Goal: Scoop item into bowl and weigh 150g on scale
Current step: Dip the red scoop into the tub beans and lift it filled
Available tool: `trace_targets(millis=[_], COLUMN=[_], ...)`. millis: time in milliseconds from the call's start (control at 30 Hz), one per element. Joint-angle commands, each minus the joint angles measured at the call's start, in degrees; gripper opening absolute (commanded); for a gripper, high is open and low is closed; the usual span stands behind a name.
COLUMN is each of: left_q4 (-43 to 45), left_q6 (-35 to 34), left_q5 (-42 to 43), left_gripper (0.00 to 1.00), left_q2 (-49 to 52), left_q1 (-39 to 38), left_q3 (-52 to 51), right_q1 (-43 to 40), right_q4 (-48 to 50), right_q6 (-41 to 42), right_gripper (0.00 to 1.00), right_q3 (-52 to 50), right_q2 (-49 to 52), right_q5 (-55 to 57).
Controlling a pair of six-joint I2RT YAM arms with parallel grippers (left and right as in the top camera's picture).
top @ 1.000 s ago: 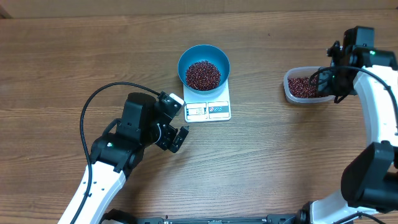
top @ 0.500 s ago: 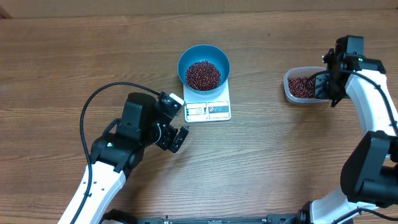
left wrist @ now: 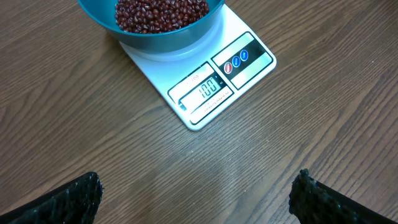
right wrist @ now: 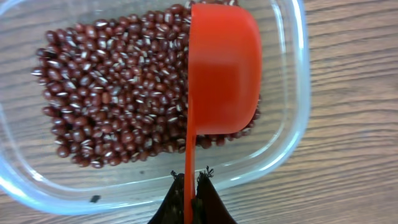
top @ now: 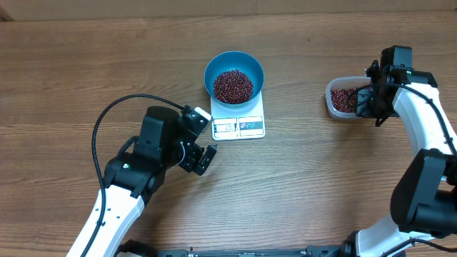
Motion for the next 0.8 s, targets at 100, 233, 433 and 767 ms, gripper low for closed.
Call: trace_targets(millis=[100,233,433,767], left_q4=[0.0,0.0,0.0,-0.02], left_q6=[1.31,1.31,1.31,1.31], left_q5=[0.66,0.68,0.66,0.66], left_gripper=[0.99,1.0,0.99,0.99], left_q2=[0.31,0.31,0.31,0.31], left_q1=[-0.11,-0.11,-0.11,-0.11], left_q3=[-0.46,-0.48,-0.46,-0.46], right_q1=[0.44,0.66,1.55,6.25], right_q4=[0.33,0.31,0.26,0.15], right_q6=[-0.24,-0.24,-0.24,-2.03], right_gripper=[0.04,0.04,0.04,0.04], right_q3=[-0.37,-0.39,-0.39,-0.39], right_q2=[-0.04,0.31,1.46,1.68], right_q5=[-4.0,-4.39,-6.1,-10.93])
